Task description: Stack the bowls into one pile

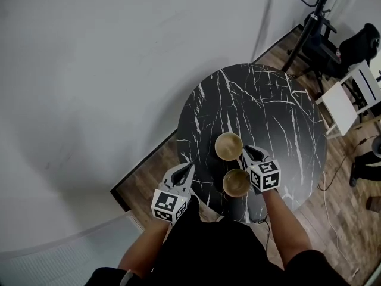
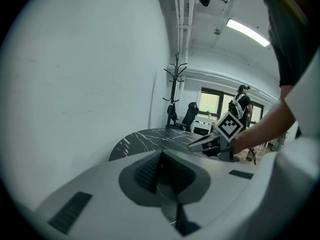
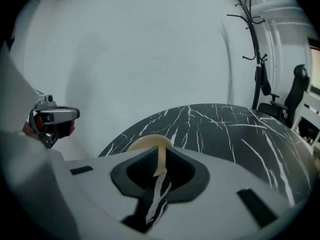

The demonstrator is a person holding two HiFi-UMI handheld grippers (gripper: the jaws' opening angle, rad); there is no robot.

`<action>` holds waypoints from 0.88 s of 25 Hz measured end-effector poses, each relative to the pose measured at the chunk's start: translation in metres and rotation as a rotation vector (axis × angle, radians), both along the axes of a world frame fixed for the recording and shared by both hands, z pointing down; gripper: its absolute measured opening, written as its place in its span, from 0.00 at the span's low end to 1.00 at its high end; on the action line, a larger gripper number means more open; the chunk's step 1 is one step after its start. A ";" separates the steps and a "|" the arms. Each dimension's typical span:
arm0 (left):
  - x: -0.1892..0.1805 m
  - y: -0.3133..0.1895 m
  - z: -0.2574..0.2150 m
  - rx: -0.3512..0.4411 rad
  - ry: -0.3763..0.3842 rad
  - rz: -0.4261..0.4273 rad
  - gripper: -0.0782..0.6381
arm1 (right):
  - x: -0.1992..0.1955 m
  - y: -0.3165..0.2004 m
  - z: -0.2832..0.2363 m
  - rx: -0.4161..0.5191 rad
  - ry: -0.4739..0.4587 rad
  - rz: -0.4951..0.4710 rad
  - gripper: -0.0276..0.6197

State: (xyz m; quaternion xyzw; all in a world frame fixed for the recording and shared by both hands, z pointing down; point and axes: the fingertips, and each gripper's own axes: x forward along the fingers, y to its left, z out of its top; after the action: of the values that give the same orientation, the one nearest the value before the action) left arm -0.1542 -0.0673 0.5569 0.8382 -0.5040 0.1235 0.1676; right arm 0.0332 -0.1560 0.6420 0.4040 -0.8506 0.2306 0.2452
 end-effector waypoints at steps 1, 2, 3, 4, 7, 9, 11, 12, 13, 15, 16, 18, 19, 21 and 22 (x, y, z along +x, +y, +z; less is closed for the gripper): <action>-0.002 0.001 0.001 -0.003 0.000 -0.003 0.13 | -0.001 -0.002 0.004 -0.023 -0.010 0.009 0.15; -0.004 0.001 0.003 -0.008 -0.001 -0.008 0.13 | -0.002 -0.003 0.007 -0.045 -0.018 0.017 0.18; -0.006 0.002 0.005 -0.015 -0.002 -0.012 0.13 | -0.003 -0.004 0.011 -0.066 -0.022 0.022 0.20; -0.008 0.002 0.007 -0.022 -0.002 -0.016 0.13 | -0.004 -0.005 0.016 -0.085 -0.021 0.026 0.21; -0.014 0.004 0.010 -0.037 -0.004 -0.028 0.13 | -0.003 -0.009 0.028 -0.135 -0.002 0.039 0.25; -0.019 0.005 0.012 -0.043 -0.007 -0.034 0.13 | -0.005 -0.015 0.036 -0.168 -0.002 0.052 0.27; -0.024 0.006 0.014 -0.049 -0.011 -0.040 0.13 | -0.008 -0.019 0.042 -0.203 -0.019 0.064 0.29; -0.025 0.006 0.015 -0.051 -0.013 -0.042 0.13 | -0.009 -0.021 0.046 -0.217 -0.023 0.068 0.30; -0.025 0.007 0.015 -0.052 -0.014 -0.044 0.13 | -0.009 -0.023 0.048 -0.228 -0.023 0.068 0.31; -0.027 0.008 0.015 -0.055 -0.015 -0.047 0.13 | -0.012 -0.024 0.053 -0.249 -0.018 0.060 0.33; -0.028 0.009 0.015 -0.057 -0.016 -0.048 0.13 | -0.014 -0.025 0.056 -0.259 -0.014 0.054 0.34; -0.030 0.009 0.016 -0.062 -0.021 -0.048 0.13 | -0.017 -0.027 0.059 -0.275 -0.005 0.044 0.34; -0.031 0.008 0.017 -0.063 -0.022 -0.048 0.13 | -0.018 -0.029 0.061 -0.281 0.001 0.040 0.34; -0.030 0.005 0.016 -0.060 -0.020 -0.047 0.13 | -0.019 -0.032 0.064 -0.294 0.009 0.035 0.34; -0.029 0.003 0.016 -0.057 -0.018 -0.047 0.13 | -0.020 -0.033 0.065 -0.303 0.011 0.033 0.34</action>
State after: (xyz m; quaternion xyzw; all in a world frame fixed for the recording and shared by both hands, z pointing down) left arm -0.1837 -0.0639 0.5726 0.8199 -0.5214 0.1412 0.1897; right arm 0.0133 -0.1886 0.7075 0.3776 -0.7980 0.3578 0.3043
